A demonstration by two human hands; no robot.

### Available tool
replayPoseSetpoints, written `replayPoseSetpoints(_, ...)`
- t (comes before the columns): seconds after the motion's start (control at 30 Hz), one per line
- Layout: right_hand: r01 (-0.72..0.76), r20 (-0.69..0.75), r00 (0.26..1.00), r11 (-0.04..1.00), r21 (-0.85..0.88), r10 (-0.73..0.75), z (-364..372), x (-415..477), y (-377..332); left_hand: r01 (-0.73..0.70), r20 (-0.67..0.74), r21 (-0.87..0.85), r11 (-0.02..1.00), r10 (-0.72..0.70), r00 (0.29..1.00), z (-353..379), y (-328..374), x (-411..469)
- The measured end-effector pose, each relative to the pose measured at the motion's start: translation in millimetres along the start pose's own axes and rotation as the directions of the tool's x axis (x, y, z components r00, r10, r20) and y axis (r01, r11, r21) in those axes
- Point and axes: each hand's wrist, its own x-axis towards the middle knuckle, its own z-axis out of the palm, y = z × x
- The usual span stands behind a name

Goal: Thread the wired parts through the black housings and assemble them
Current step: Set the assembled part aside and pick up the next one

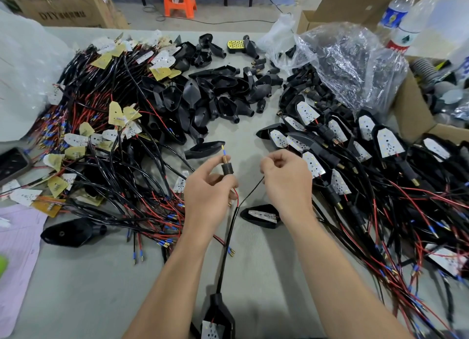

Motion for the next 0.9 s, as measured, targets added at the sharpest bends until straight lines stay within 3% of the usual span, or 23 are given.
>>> replayPoseSetpoints(0.07, -0.043, 0.017, 0.999, 0.999, 0.006, 0.042, 2.7, -5.5, 2.4, 0.025, 0.001, -0.075, 0.997, -0.025, 1.000, -1.3, -0.2, 0.7)
replayPoseSetpoints(0.23, 0.018, -0.020, 1.000, 0.999, -0.045, -0.019, 11.1, -13.5, -3.9, 0.094, 0.040, -0.236, 0.967, -0.087, 0.995, -2.1, -0.9, 2.5)
replayPoseSetpoints(0.37, -0.007, 0.144, 0.989, 0.997, -0.070, 0.017, 19.9, -13.1, -8.5, 0.138, 0.086, -0.278, 0.950, -0.118, 0.989, -3.8, -3.0, 4.7)
replayPoseSetpoints(0.5, 0.047, 0.165, 0.985, 0.997, 0.063, -0.057, 28.1, -16.5, -5.0, 0.139, 0.122, -0.295, 0.945, -0.107, 0.987, -2.4, -4.2, 5.9)
replayPoseSetpoints(0.63, 0.262, 0.200, 0.948, 0.964, -0.043, -0.249, 27.9, -20.3, -5.7, 0.149, 0.060, -0.216, 0.965, -0.139, 0.989, -2.2, -2.1, 8.0)
replayPoseSetpoints(0.8, 0.340, 0.212, 0.919, 0.941, -0.002, -0.331, 28.5, -26.2, -3.6, 0.069, -0.017, 0.056, 0.996, -0.068, 0.998, -10.4, 1.8, 21.4)
replayPoseSetpoints(0.9, 0.315, 0.178, 0.931, 0.948, 0.045, -0.318, 31.2, -22.1, 1.3, -0.001, -0.029, 0.058, 0.998, 0.003, 1.000, -12.9, 5.5, 25.3)
